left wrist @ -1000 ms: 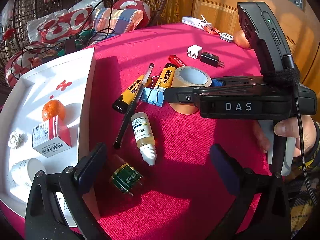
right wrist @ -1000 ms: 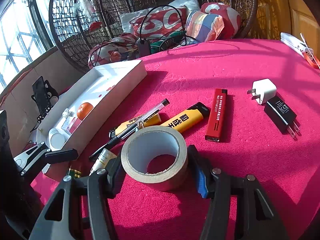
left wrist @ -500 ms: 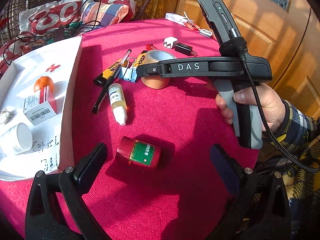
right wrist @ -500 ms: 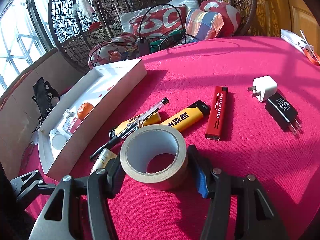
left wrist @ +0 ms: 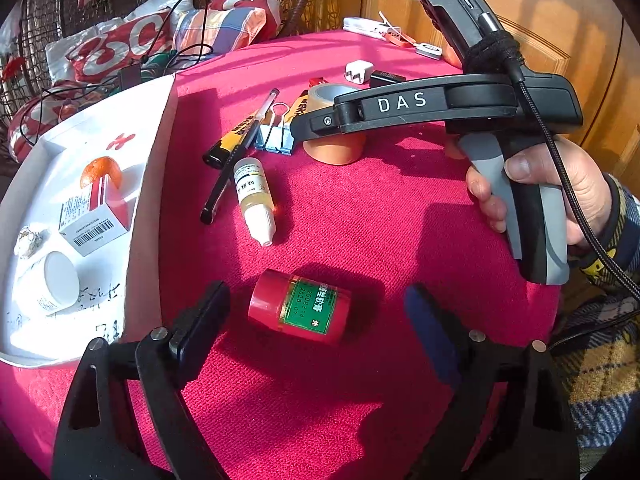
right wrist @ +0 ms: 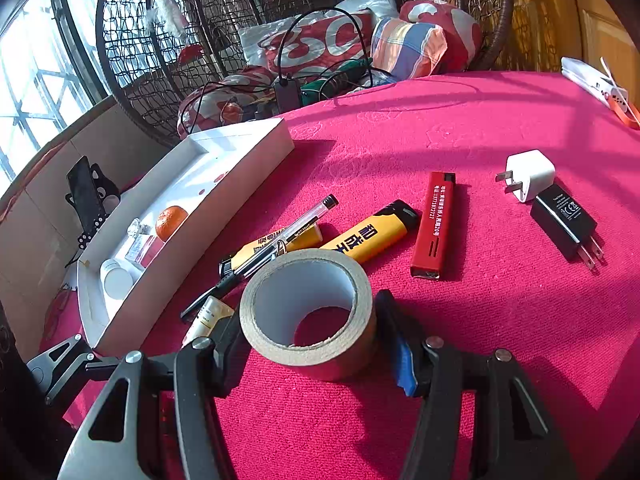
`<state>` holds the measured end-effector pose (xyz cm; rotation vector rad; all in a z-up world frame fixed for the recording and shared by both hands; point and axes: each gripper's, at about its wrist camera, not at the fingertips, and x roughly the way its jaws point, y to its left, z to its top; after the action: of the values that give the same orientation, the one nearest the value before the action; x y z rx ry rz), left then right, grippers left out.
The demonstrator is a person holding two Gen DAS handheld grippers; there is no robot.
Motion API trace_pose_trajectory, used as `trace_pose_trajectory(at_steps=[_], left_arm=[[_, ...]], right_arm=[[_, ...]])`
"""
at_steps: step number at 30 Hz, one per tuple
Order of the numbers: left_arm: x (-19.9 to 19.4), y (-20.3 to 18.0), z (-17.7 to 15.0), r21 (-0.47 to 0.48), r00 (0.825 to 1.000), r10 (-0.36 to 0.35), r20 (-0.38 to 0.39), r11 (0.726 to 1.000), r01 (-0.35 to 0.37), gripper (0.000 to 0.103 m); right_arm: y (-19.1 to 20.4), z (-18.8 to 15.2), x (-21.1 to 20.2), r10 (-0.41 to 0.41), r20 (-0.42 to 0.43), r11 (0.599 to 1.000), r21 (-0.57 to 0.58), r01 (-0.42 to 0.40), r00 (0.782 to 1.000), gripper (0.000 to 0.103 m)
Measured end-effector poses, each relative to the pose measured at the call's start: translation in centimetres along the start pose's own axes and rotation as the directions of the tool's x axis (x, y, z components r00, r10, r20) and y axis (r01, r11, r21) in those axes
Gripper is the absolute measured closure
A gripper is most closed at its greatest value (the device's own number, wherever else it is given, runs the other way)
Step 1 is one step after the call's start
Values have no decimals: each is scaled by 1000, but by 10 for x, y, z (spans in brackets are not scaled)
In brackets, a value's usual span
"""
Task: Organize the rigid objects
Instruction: 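Grasp the tape roll with the right tool while the left tool grasps the red jar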
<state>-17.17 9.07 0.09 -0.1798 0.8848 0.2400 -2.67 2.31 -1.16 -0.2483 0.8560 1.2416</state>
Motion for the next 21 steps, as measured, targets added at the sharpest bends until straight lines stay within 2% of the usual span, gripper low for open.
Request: trace_pose_trajectory(at_steps=[1, 4, 11, 21], left_arm=[[1, 2, -1, -14, 1000, -2, -5, 1000, 2, 45], [-2, 7, -1, -48, 1000, 0, 18, 999, 1, 54], [-12, 0, -1, -37, 999, 9, 54, 999, -7, 54], [-49, 10, 6, -98, 983, 9, 184, 995, 10, 54]], right_arm=[[0, 0, 0, 0, 0, 1000, 0, 0, 1000, 44], [0, 0, -1, 0, 0, 1000, 0, 0, 1000, 45], [-2, 0, -4, 10, 17, 1000, 13, -10, 1000, 46], [-3, 4, -34, 23, 83, 999, 29, -25, 996, 51]])
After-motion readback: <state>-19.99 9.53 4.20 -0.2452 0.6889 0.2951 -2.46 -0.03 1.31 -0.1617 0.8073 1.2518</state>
